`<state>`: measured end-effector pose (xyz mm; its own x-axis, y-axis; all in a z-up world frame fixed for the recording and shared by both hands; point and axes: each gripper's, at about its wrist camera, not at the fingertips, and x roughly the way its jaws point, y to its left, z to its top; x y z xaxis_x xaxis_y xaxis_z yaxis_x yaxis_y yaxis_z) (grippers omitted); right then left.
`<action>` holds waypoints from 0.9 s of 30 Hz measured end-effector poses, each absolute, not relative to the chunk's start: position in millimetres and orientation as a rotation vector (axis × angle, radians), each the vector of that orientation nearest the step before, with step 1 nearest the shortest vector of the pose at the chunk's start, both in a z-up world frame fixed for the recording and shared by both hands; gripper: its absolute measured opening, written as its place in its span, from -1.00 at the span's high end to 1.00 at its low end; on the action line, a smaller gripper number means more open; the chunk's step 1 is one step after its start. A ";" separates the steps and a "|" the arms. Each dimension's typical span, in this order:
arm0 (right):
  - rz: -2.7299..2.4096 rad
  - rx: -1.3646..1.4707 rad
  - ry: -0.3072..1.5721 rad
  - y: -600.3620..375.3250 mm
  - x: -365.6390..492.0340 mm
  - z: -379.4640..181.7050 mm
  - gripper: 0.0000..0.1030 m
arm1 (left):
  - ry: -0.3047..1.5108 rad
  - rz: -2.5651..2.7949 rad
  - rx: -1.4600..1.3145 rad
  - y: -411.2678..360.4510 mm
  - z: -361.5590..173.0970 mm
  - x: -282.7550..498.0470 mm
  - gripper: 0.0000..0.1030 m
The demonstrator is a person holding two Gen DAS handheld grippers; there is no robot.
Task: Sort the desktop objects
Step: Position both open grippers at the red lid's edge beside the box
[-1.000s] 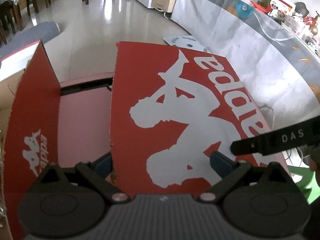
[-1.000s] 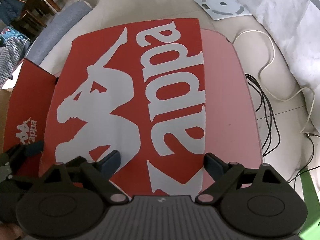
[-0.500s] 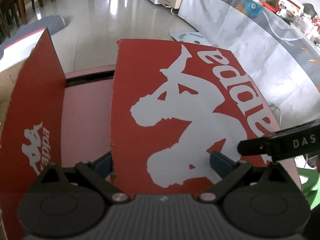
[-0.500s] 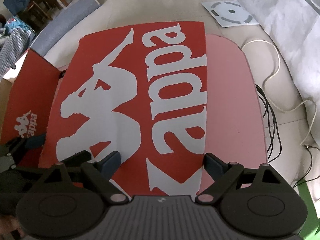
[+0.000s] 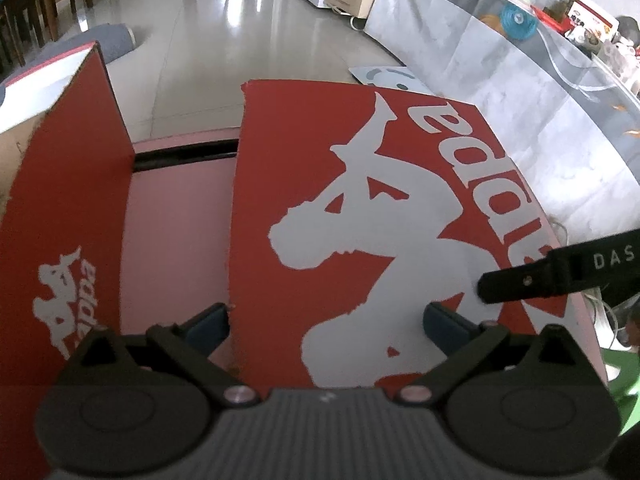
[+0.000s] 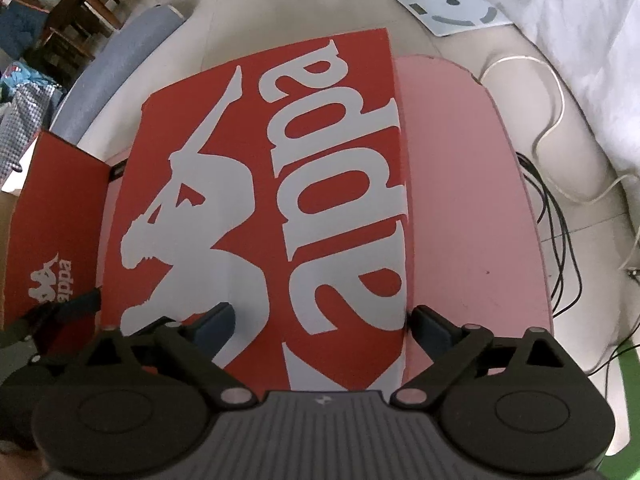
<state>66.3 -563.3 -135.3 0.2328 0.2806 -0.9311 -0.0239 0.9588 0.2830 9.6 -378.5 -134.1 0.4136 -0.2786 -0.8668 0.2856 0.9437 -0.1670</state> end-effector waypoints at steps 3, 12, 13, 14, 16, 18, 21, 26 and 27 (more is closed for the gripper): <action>0.207 0.255 1.332 -563.8 68.7 -140.2 -1.00 | 1.092 -0.348 -0.013 -380.4 -136.5 11.8 -1.00; 0.244 0.155 1.239 -558.2 60.4 -125.8 -0.75 | 1.068 -0.334 0.010 -384.5 -129.9 3.0 -0.95; 0.243 0.153 1.233 -559.1 59.7 -124.5 -0.71 | 1.064 -0.334 0.007 -384.3 -128.3 1.9 -0.94; 0.244 0.154 1.229 -560.2 59.1 -123.1 -0.67 | 1.055 -0.333 0.007 -384.0 -125.6 0.6 -0.94; 0.249 0.161 1.220 -562.1 57.9 -120.3 -0.61 | 1.036 -0.330 0.005 -383.1 -119.3 -1.5 -0.94; 0.258 0.170 1.212 -563.2 57.6 -117.4 -0.55 | 1.013 -0.325 -0.001 -382.1 -111.7 -2.5 -0.94; 0.272 0.187 1.205 -564.6 55.3 -114.6 -0.50 | 0.993 -0.322 -0.005 -379.4 -102.4 -4.4 -0.94; 0.294 0.209 1.199 -564.7 52.0 -111.7 -0.48 | 0.971 -0.309 0.006 -378.6 -93.8 -8.7 -0.94; 0.298 0.213 1.197 -564.7 51.6 -111.2 -0.48 | 0.964 -0.308 0.014 -379.0 -92.2 -9.9 -0.94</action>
<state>51.6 -564.7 -111.2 0.3333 0.3378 -0.8802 -0.1142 0.9412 0.3179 -9.9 -379.0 -92.2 0.5301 -0.2518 -0.8097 0.2640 0.9565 -0.1246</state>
